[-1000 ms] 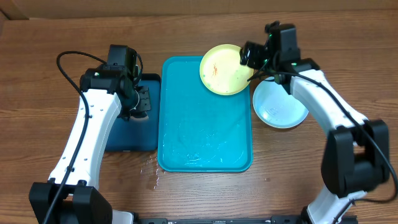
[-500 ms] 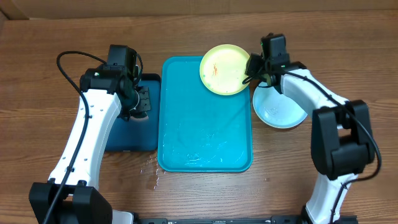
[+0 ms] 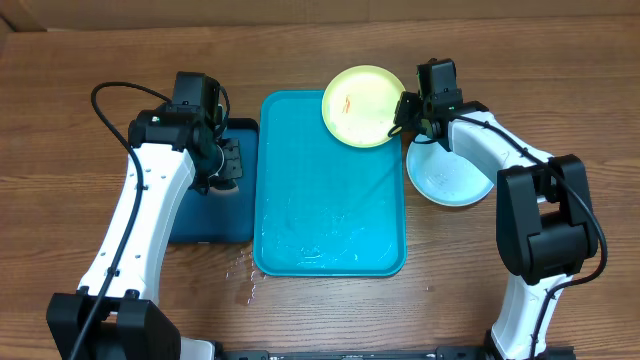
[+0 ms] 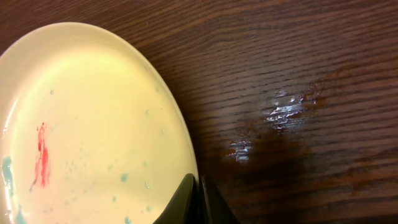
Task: Clean dirty plates on tray and stack at the side
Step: 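Grip the yellow plate rim with the right gripper and drag it inward, then hold the yellow plate rim steady on the teal tray with the right gripper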
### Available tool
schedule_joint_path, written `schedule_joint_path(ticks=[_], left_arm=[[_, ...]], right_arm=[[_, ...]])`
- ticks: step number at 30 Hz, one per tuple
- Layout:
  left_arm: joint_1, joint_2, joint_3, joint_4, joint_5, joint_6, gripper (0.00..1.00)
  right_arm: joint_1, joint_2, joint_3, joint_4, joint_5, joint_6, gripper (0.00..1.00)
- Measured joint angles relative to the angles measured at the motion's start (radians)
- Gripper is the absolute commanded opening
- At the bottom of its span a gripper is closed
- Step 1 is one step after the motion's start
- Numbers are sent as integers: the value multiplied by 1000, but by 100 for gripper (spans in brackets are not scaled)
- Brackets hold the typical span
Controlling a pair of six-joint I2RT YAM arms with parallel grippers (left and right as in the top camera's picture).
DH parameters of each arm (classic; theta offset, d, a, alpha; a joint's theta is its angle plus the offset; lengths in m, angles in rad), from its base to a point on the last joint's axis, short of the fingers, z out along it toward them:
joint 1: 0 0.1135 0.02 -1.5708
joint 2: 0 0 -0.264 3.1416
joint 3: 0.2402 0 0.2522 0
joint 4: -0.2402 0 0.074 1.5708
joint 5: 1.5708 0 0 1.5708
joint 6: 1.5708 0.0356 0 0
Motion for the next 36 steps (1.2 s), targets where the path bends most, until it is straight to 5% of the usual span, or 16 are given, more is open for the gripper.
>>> schedule_joint_path(ticks=[16,31,36], left_arm=[[0,0,0,13,2,0,4],[0,0,0,12,2,4,4],[0,0,0,12,2,4,4]], right_arm=[[19,-201,1,-338,-124,0,4],[244,-204,-53,-566,-192,100,4],[263,-204,-73,-536,-142,161,28]])
